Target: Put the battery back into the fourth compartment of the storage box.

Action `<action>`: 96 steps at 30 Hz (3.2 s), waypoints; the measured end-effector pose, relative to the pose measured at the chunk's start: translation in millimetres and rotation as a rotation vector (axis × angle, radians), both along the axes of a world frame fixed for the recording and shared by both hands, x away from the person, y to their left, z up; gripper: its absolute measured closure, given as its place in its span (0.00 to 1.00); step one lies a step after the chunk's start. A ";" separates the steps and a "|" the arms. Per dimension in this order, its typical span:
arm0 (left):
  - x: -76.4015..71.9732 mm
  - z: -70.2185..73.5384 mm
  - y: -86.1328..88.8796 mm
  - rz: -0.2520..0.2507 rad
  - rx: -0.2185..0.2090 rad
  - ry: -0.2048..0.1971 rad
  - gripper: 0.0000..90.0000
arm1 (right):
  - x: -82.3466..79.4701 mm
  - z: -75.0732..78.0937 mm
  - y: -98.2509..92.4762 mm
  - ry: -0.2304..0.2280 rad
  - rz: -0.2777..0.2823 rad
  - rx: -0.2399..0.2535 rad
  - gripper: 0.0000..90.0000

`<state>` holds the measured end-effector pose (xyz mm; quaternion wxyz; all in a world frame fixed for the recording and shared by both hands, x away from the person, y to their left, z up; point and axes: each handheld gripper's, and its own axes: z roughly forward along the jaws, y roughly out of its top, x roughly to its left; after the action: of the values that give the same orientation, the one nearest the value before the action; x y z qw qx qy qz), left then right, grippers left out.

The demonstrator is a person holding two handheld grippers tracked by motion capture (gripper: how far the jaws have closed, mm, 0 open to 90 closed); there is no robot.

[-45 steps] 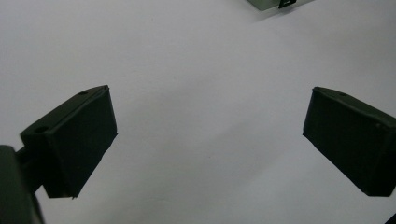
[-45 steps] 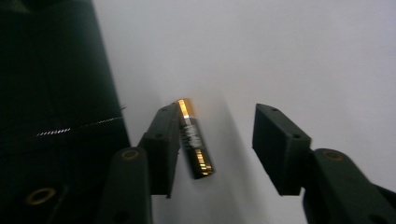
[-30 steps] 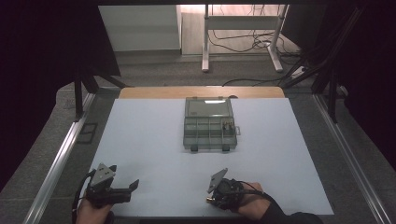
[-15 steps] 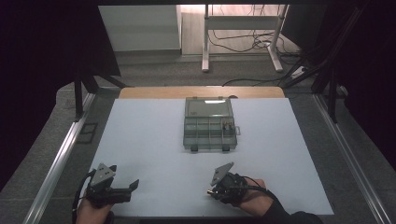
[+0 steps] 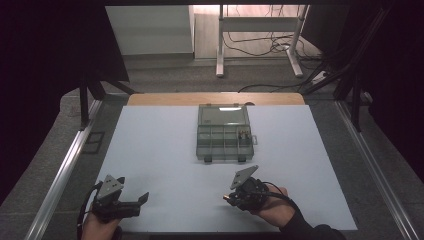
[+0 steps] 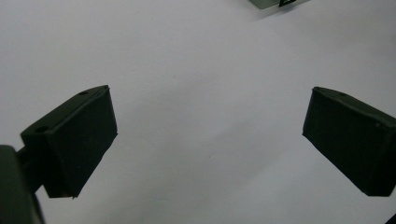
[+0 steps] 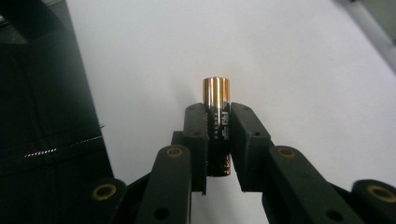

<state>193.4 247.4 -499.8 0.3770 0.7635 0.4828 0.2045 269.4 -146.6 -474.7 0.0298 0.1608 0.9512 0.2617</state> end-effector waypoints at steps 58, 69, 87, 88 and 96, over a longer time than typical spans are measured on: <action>1.4 -0.4 -0.5 0.001 0.005 0.010 0.04 | 89.3 34.4 -10.7 -0.099 -0.212 0.089 0.85; 1.6 -0.5 -0.6 -0.001 0.005 0.010 0.04 | 105.6 36.6 -11.9 -0.103 -0.249 0.080 0.85; 2.0 -0.7 -0.6 -0.003 0.004 0.011 0.04 | 143.7 44.5 -13.2 -0.128 -0.335 0.062 0.85; 2.0 -0.7 -0.6 -0.003 0.004 0.012 0.04 | 146.1 44.6 -13.6 -0.125 -0.342 0.064 0.85; 2.3 -0.8 -0.8 -0.005 0.005 0.014 0.04 | 173.4 40.4 -19.0 -0.120 -0.417 0.062 0.85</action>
<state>195.7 246.7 -500.6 0.3723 0.7671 0.4828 0.1996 442.7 -165.5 -434.3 0.1352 0.3392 0.8853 0.2880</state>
